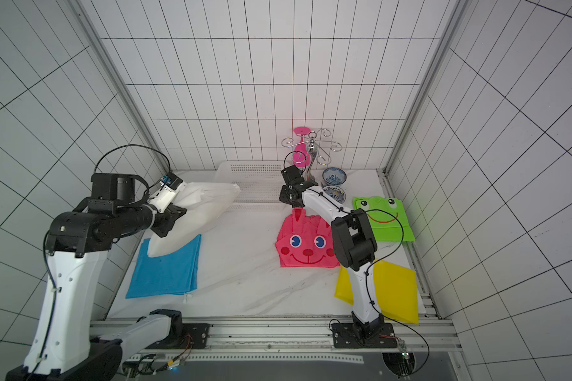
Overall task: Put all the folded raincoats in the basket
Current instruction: Move the basket to the center of the board.
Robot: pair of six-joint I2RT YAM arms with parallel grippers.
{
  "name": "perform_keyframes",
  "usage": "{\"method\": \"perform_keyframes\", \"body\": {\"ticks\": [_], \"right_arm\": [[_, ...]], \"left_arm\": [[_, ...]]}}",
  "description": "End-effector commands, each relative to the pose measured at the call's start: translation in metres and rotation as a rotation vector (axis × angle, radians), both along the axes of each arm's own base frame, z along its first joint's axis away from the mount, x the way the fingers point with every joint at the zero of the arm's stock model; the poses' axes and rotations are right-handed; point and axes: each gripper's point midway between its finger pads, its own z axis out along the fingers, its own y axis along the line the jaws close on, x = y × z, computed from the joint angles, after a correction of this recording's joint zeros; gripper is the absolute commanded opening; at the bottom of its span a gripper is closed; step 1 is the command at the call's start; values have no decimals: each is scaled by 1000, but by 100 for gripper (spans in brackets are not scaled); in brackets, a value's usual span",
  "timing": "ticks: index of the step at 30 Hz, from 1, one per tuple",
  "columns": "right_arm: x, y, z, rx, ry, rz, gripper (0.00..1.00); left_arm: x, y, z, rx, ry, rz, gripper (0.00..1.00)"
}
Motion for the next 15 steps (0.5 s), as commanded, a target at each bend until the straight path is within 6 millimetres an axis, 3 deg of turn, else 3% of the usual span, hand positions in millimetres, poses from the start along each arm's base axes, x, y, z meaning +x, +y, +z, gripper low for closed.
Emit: {"method": "perform_keyframes", "body": {"ticks": [1,8,15], "right_arm": [[-17,6,10,13,-5,22,20],[-47,21,17,52,10,38,19],[-84,31,16,72,45,49,19]], "left_arm": [[1,4,6,15,-40,21,0],[3,11,11,41,-59,53,0],[-4,16,35,61,-125,67,0]]}}
